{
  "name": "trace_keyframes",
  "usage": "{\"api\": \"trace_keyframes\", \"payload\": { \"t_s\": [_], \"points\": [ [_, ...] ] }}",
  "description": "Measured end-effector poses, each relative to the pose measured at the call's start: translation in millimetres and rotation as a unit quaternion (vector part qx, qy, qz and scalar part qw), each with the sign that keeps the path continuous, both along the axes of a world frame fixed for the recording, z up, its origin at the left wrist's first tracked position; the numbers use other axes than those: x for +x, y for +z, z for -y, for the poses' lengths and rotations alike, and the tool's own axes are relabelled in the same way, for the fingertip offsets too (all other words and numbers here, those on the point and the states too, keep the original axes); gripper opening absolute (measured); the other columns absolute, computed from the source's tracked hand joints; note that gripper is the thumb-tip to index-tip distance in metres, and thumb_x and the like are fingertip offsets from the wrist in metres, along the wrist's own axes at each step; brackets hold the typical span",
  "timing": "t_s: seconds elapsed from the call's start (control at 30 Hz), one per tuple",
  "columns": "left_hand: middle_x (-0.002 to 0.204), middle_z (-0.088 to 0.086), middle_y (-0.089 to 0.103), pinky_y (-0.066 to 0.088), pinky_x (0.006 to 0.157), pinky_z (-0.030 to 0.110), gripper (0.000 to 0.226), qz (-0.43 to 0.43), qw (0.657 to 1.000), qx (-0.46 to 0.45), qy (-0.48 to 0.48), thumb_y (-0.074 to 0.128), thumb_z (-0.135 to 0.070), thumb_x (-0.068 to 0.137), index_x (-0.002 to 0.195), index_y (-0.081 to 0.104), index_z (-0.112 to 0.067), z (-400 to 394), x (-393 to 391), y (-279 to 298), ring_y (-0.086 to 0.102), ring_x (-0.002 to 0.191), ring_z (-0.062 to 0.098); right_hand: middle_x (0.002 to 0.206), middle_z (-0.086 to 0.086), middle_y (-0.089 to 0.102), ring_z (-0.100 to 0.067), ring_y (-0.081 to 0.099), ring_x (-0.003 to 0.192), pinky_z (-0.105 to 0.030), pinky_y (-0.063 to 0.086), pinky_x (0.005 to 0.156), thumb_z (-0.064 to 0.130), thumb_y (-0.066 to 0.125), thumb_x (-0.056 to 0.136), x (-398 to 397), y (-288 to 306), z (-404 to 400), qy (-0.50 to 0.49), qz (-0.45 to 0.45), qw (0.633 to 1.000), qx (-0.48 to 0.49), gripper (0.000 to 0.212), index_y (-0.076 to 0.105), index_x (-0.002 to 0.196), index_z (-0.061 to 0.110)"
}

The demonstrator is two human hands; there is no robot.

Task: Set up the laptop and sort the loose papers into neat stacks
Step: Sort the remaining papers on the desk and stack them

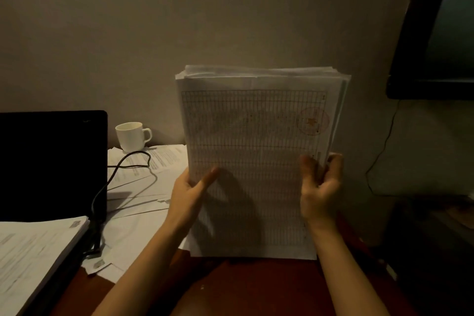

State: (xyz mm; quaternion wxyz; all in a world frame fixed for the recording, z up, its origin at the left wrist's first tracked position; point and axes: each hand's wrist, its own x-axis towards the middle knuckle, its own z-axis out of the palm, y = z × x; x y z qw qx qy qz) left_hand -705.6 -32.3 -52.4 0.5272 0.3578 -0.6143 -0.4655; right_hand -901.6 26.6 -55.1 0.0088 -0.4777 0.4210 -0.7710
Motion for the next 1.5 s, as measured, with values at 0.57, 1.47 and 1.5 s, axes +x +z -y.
{"api": "trace_keyframes", "payload": {
  "t_s": [0.57, 1.47, 1.5],
  "points": [
    [0.051, -0.018, 0.057, 0.041, 0.049, 0.010, 0.032, -0.022, 0.973, -0.152, 0.173, 0.065, -0.011, 0.086, 0.059, 0.052, -0.022, -12, -30, 3, 0.053, 0.053, -0.005, 0.050, 0.013, 0.043, 0.005, 0.043, 0.050, -0.019, 0.037, 0.052, 0.063, 0.060, 0.078, 4, 8, 13, -0.070, 0.126, 0.989, -0.027, 0.058, 0.048, 0.057, 0.010],
    [0.099, -0.004, 0.067, 0.058, 0.074, 0.025, 0.021, 0.086, 0.996, 0.006, 0.018, 0.070, -0.024, 0.083, 0.101, 0.062, -0.018, 16, -19, -40, 0.066, 0.092, 0.014, 0.095, -0.002, 0.064, -0.019, 0.064, 0.090, -0.027, 0.052, 0.066, 0.018, 0.061, 0.091, -9, -21, 11, 0.014, -0.004, 0.929, 0.369, 0.023, 0.064, 0.110, 0.004],
    [0.098, -0.002, 0.068, 0.058, 0.073, 0.025, 0.024, 0.100, 0.995, 0.028, -0.010, 0.069, -0.024, 0.083, 0.104, 0.063, -0.015, 20, -17, -35, 0.068, 0.091, 0.014, 0.102, -0.003, 0.063, -0.018, 0.062, 0.093, -0.027, 0.052, 0.069, 0.016, 0.060, 0.091, -13, -21, 11, 0.037, 0.017, 0.921, 0.386, 0.028, 0.061, 0.117, 0.005]
  ]
}}
